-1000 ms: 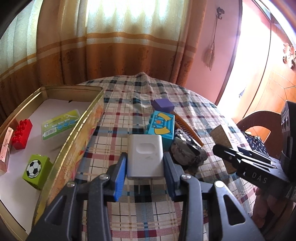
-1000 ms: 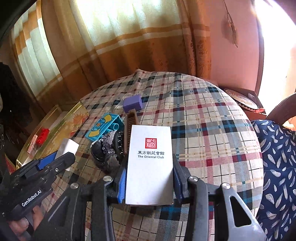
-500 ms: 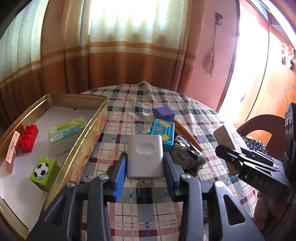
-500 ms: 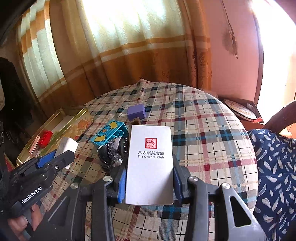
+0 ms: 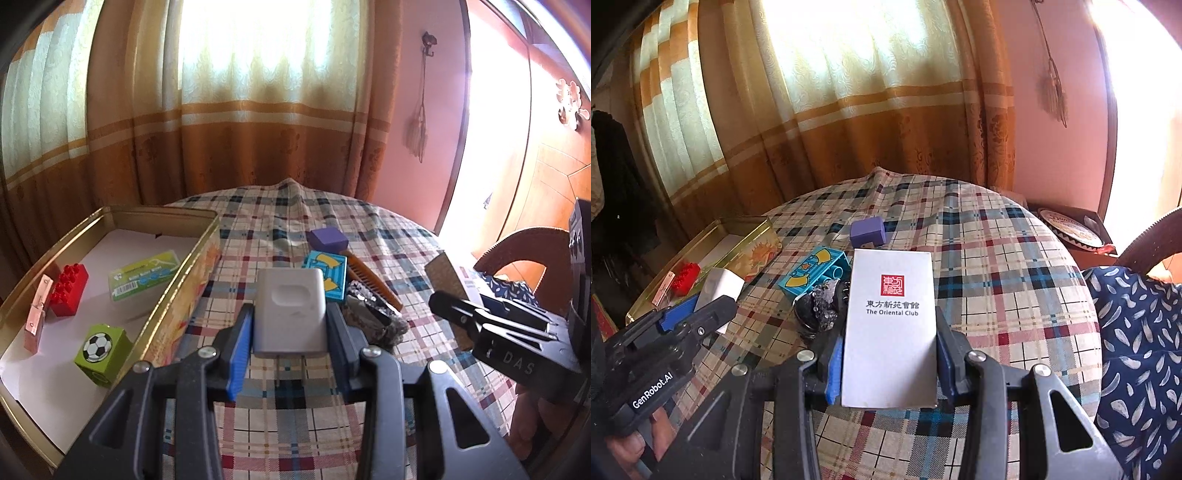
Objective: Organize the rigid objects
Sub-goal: 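Lift the white plug and white card box with both grippers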
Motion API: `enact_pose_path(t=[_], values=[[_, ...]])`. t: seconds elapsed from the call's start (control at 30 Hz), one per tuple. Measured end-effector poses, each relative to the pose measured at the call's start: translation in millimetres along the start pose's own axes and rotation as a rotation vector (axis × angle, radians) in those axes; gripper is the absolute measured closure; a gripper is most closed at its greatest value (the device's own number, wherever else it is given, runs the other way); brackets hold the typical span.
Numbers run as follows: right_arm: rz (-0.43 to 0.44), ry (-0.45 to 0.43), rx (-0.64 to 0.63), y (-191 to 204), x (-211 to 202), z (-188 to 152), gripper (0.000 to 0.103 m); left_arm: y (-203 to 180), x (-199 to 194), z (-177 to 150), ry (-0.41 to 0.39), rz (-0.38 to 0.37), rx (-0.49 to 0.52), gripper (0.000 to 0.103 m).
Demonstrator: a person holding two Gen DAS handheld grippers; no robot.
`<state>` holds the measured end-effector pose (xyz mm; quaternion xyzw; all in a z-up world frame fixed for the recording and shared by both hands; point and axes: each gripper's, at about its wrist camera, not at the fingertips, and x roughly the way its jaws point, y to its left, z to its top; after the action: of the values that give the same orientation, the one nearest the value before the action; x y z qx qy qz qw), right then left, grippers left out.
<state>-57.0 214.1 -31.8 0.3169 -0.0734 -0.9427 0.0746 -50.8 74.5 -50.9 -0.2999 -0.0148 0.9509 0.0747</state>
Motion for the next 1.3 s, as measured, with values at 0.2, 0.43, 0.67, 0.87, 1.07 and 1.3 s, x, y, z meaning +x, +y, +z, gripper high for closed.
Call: enact_pose_path(t=[0.2,0.43,0.67,0.87,1.07,1.3], values=[[-0.015,-0.019,-0.030,5,-4,-1,0.060,1,-3,-1,-0.016,0.006,-0.003,0.066],[-0.023,-0.034,-0.043,7,-7,-1,0.060,0,-6,-1,-0.031,0.012,-0.002,0.066],[-0.034,-0.057,-0.065,11,-11,-2,0.060,0,-10,-1,-0.050,0.020,0.000,0.066],[-0.043,-0.075,-0.092,17,-15,-4,0.060,1,-13,-1,-0.066,0.028,-0.003,0.066],[-0.044,-0.083,-0.096,18,-16,-5,0.060,1,-17,-1,-0.085,0.037,-0.001,0.066],[-0.041,-0.093,-0.100,19,-17,-6,0.060,0,-21,-1,-0.104,0.048,0.002,0.066]])
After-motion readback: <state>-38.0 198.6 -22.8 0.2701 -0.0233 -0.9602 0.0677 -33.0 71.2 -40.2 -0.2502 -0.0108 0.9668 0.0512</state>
